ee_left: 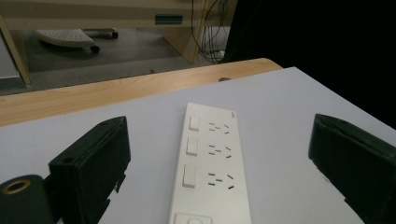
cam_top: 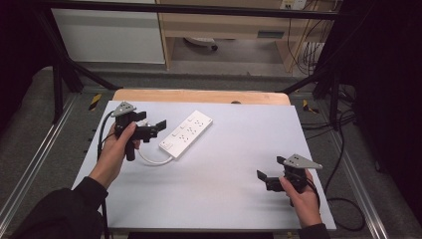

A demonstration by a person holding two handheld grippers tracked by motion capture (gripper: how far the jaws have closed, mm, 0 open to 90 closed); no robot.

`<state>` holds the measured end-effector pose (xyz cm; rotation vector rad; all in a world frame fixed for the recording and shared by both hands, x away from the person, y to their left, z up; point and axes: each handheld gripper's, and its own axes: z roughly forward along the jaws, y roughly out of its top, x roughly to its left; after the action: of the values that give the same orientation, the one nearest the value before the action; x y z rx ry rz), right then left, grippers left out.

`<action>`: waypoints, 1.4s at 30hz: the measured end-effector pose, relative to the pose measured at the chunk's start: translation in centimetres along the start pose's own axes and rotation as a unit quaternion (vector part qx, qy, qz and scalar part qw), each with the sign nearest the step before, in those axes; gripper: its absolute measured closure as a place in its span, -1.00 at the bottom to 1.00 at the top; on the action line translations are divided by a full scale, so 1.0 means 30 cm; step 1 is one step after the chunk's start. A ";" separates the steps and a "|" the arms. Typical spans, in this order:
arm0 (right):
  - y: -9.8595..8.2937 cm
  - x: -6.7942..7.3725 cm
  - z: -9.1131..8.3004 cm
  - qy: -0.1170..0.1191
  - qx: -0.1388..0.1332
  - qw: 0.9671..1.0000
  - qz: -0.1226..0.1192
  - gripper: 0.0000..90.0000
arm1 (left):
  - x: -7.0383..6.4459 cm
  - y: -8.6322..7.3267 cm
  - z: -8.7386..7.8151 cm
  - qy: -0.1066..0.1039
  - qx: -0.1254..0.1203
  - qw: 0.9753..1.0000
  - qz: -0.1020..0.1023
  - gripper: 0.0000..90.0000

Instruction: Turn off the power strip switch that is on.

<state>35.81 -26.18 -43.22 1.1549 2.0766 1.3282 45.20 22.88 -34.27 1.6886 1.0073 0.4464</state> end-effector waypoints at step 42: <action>0.001 0.002 0.006 0.001 0.005 1.000 -0.005 -0.93 | -0.025 -0.111 -0.266 0.008 -0.032 0.999 0.010 -0.87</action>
<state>35.90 -26.03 -43.27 1.1466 2.0902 1.3152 37.73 27.30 -34.30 1.6420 0.9783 0.5006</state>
